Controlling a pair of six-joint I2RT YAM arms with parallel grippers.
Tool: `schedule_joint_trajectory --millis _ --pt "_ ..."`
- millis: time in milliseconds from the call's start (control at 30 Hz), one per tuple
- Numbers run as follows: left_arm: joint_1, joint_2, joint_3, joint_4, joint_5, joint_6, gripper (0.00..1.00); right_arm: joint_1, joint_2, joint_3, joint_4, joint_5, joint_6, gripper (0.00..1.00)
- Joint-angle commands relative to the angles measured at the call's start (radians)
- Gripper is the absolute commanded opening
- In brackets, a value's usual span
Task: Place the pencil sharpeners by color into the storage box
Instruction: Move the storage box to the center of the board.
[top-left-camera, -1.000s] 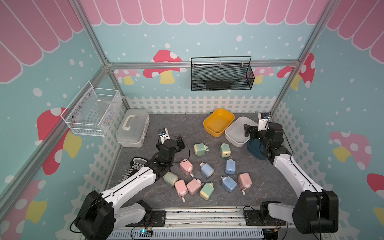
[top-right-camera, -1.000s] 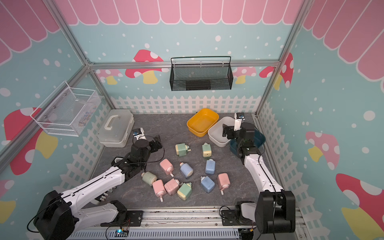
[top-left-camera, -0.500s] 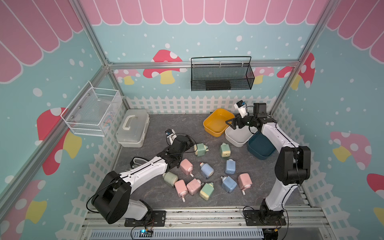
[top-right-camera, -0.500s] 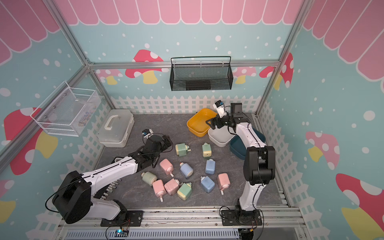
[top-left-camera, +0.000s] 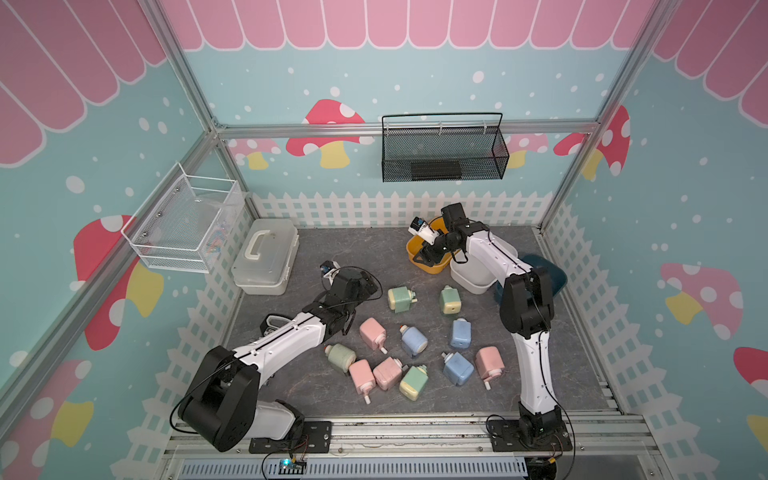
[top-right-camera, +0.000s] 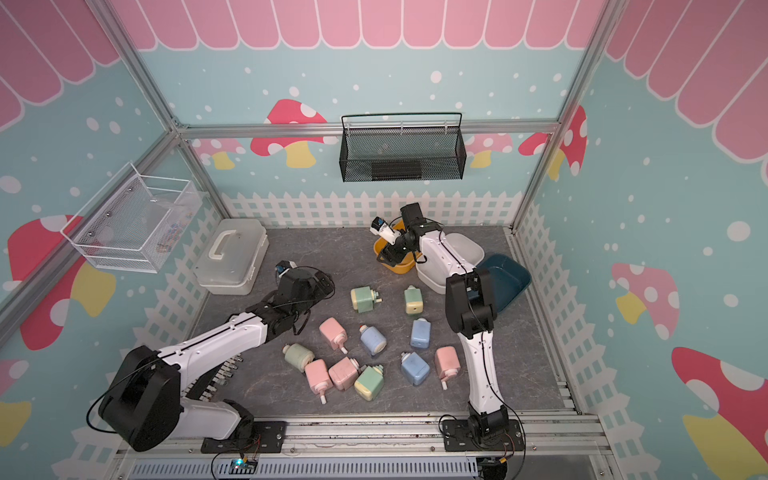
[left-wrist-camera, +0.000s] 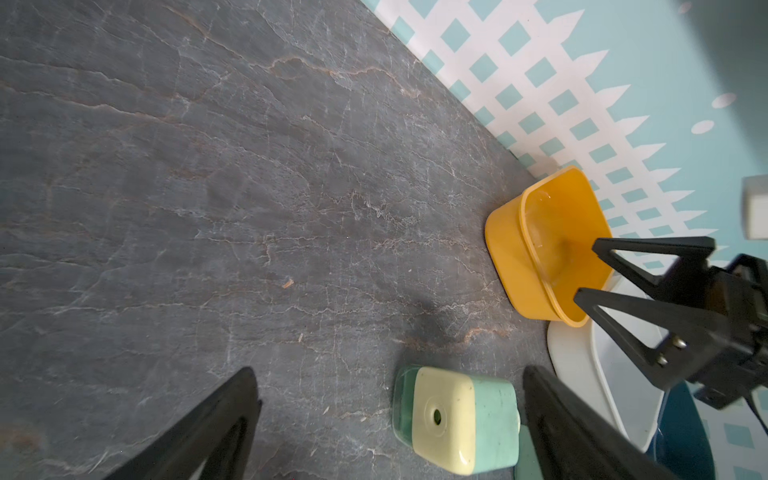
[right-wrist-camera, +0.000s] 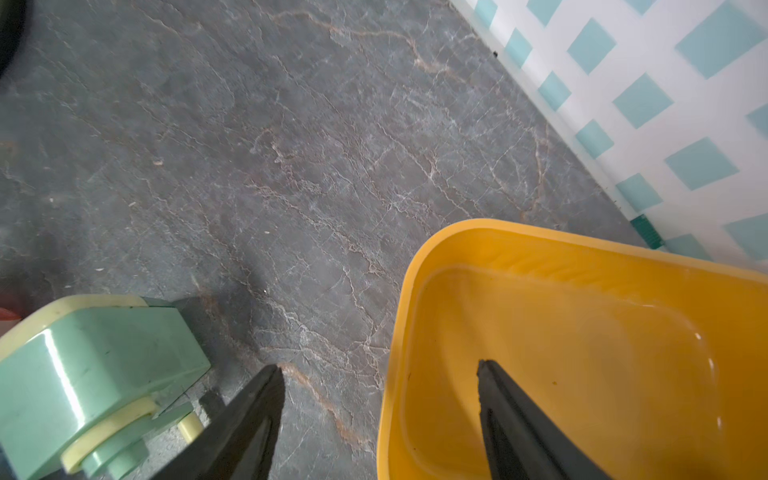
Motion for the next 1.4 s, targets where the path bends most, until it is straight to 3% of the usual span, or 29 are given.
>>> schedule_joint_trajectory --millis 0,333,500,633,767,867,1133,1367 --pt "0.015 -0.058 -0.031 0.003 0.004 0.013 0.99 0.006 0.044 0.064 -0.118 0.06 -0.016 0.69" --pt "0.034 -0.127 -0.102 -0.001 -0.022 0.023 0.99 0.063 0.139 0.176 -0.171 0.148 0.017 0.45" --pt "0.047 -0.149 -0.127 -0.002 -0.021 0.025 0.99 0.082 0.17 0.203 -0.165 0.18 0.037 0.41" --pt "0.059 -0.157 -0.134 -0.003 -0.022 0.033 0.99 0.085 0.181 0.216 -0.127 0.293 0.094 0.4" --pt "0.065 -0.155 -0.132 -0.005 -0.027 0.041 0.99 0.085 0.175 0.216 -0.13 0.238 0.078 0.41" --pt "0.067 -0.146 -0.129 -0.004 -0.029 0.041 0.99 0.085 0.181 0.218 -0.133 0.28 0.095 0.4" --pt "0.069 -0.111 -0.118 -0.002 -0.019 0.042 0.99 0.098 0.183 0.228 -0.156 0.189 0.118 0.18" --pt "0.072 -0.109 -0.121 -0.004 -0.018 0.045 0.99 0.132 0.232 0.316 -0.152 0.138 0.185 0.11"
